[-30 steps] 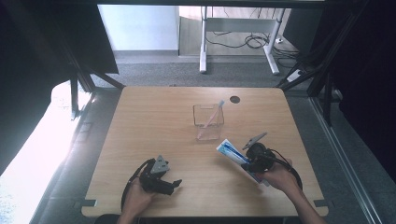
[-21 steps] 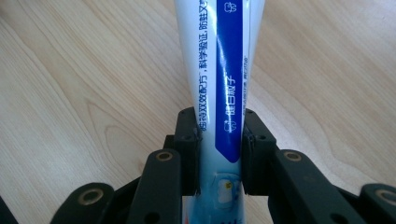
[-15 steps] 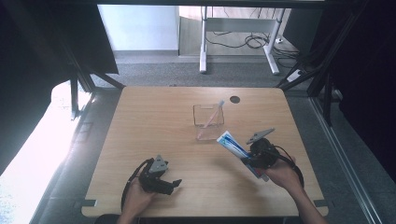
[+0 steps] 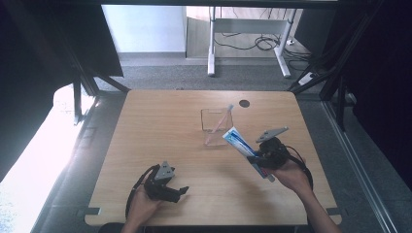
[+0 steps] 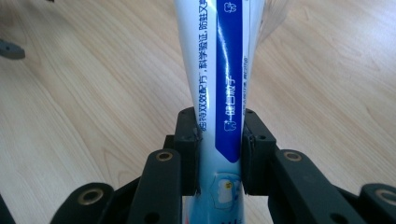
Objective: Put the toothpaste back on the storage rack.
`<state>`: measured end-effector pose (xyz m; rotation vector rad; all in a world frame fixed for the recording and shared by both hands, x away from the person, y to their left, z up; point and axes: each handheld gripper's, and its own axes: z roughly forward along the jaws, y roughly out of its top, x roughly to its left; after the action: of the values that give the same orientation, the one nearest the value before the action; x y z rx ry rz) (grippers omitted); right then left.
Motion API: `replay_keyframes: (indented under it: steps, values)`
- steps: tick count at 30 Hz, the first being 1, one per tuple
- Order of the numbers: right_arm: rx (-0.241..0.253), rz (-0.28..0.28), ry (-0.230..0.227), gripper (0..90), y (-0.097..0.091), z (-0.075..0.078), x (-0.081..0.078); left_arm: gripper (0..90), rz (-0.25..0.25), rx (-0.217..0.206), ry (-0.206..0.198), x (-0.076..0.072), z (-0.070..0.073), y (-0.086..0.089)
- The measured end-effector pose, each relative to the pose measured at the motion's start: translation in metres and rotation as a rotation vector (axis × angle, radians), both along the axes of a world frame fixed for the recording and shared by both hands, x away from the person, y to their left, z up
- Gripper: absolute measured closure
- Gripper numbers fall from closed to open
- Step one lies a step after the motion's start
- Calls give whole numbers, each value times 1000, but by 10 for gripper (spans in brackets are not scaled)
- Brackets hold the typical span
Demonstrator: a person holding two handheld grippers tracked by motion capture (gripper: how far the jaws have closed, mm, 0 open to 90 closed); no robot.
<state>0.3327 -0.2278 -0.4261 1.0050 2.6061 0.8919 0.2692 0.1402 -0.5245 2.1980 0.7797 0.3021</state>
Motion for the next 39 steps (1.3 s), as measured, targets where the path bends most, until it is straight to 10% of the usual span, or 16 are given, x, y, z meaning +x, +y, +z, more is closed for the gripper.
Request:
replay_keyframes:
  steps: [39]
  values:
    - [151,-17,-77,725,32,25,46,131,-6,-7,8,-1,0,2]
